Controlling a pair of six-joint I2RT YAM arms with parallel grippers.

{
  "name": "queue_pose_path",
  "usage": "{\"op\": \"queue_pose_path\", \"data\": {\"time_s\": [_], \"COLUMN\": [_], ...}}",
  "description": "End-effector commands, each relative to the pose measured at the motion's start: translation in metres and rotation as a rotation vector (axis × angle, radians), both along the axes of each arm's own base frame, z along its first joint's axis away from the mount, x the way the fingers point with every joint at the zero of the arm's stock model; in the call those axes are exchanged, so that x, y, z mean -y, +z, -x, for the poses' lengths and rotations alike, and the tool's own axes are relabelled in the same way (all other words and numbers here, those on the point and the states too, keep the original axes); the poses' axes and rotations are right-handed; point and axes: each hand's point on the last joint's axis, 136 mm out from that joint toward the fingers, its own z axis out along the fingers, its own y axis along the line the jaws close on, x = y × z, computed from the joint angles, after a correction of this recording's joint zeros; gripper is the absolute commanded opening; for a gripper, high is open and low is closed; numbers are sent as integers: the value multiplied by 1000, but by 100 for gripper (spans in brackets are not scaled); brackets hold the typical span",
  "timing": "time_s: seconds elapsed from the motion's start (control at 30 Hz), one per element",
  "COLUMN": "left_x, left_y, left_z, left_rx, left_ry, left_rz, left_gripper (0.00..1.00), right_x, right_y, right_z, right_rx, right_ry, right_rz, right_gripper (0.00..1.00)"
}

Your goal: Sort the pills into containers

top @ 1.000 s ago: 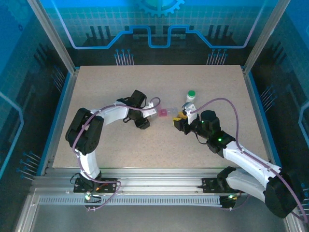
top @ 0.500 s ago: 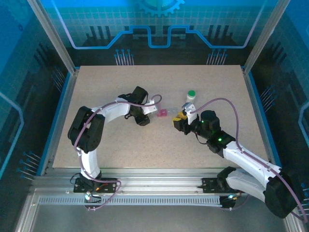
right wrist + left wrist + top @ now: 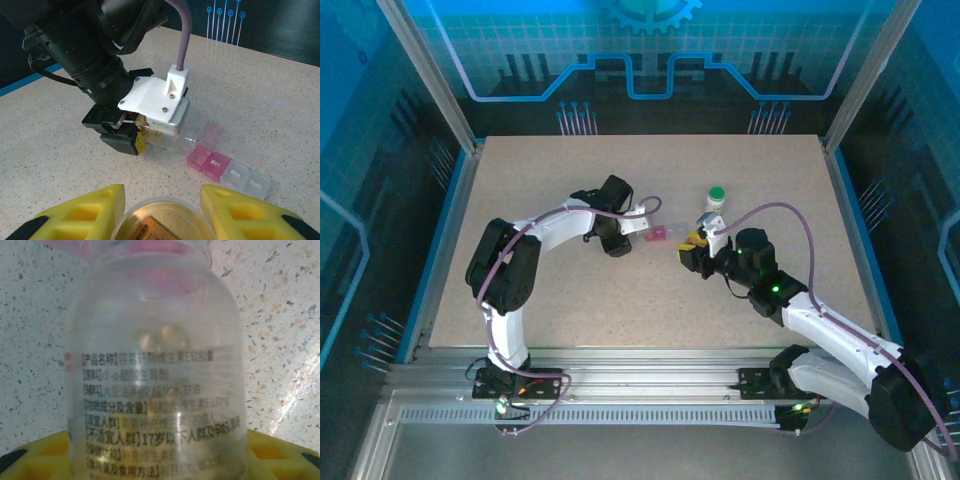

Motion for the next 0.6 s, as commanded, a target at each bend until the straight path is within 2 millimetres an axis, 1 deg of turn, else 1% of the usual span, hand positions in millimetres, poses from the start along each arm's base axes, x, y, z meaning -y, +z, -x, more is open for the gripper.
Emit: {"op": "queue_pose_path", "data": {"time_s": [0.0,0.13,0.57], "left_x": [0,-1,0], "left_y": [-4,-7,-6], "left_z": [2,2,1], "left_rx": [-20,-15,15], "left_ry": [-40,-61,-99], "left_rz": [-52,-99,-187], "left_gripper": [0,0,0], "right_x": [1,1,1], "right_y": [12,14,16], "right_z": [-1,0,2], "right_rx": [17,20,24], "right_ry": [-2,-3,3], "right_rz": [-28,-31,-40], "right_gripper": [0,0,0]}}
